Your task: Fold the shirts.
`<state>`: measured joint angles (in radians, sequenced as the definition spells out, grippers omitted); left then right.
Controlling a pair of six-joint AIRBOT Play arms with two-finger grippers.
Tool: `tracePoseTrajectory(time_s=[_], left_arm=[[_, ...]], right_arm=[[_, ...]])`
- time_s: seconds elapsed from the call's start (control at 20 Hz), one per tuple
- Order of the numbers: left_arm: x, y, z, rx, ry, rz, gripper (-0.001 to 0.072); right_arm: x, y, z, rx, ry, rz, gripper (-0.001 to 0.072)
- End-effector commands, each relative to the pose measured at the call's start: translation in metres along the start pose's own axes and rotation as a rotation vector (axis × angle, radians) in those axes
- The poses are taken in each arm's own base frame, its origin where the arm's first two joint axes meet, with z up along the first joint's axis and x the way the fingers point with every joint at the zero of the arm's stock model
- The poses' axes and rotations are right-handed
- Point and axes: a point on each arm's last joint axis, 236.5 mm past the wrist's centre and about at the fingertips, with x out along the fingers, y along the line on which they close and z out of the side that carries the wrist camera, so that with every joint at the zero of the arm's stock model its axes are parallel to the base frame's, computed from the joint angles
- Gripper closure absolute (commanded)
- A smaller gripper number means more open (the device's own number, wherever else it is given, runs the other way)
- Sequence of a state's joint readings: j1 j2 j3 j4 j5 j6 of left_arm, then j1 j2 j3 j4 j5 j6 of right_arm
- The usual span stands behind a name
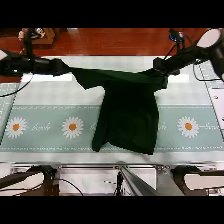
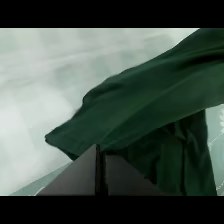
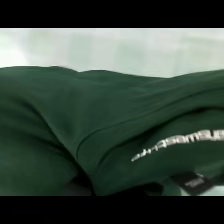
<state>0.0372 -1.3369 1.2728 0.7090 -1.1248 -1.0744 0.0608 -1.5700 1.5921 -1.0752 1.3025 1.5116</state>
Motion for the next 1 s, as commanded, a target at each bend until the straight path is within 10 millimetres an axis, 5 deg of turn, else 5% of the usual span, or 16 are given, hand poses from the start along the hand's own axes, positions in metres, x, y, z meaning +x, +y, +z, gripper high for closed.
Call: tracePoseTrajectory(time_s=[0.0,0.05,0.2,0.3,0.5,0.65,0.75,0.95], left_arm=[[0.033,0.029,-0.018,-0.069,0.071,-0.003,0.0682],[0.035,0.03,-0.02,-0.074,0.081,-0.006,0.0637],[0.021,0.032,-0.024,-0.091,0.111,-0.022,0.0312],[-0.002,0.04,-0.04,-0.195,0.196,-0.026,0.0299],[-0.04,0.042,-0.123,-0.365,0.511,0.005,0.0299],[-0.031,0.028,-0.182,-0.419,0.558,0.015,0.0296],[-0.024,0.015,-0.236,-0.47,0.627,0.004,0.0157],[-0.012,-0.02,-0.316,-0.519,0.774,-0.076,0.0142]], right_arm=[[0.031,-0.017,0.016,0.019,-0.031,-0.024,0.0679],[0.031,-0.018,0.019,0.017,-0.043,-0.027,0.0679],[0.024,-0.015,0.021,0.003,-0.058,-0.027,0.0679],[0.014,-0.013,0.02,-0.017,-0.068,-0.041,0.0679],[0.003,-0.033,0.016,-0.062,-0.059,-0.146,0.0679],[0.001,-0.047,0.007,-0.077,-0.015,-0.204,0.0679],[-0.001,-0.056,0.004,-0.088,0.0,-0.244,0.0679],[-0.002,-0.06,0.003,-0.093,0.006,-0.262,0.0679]])
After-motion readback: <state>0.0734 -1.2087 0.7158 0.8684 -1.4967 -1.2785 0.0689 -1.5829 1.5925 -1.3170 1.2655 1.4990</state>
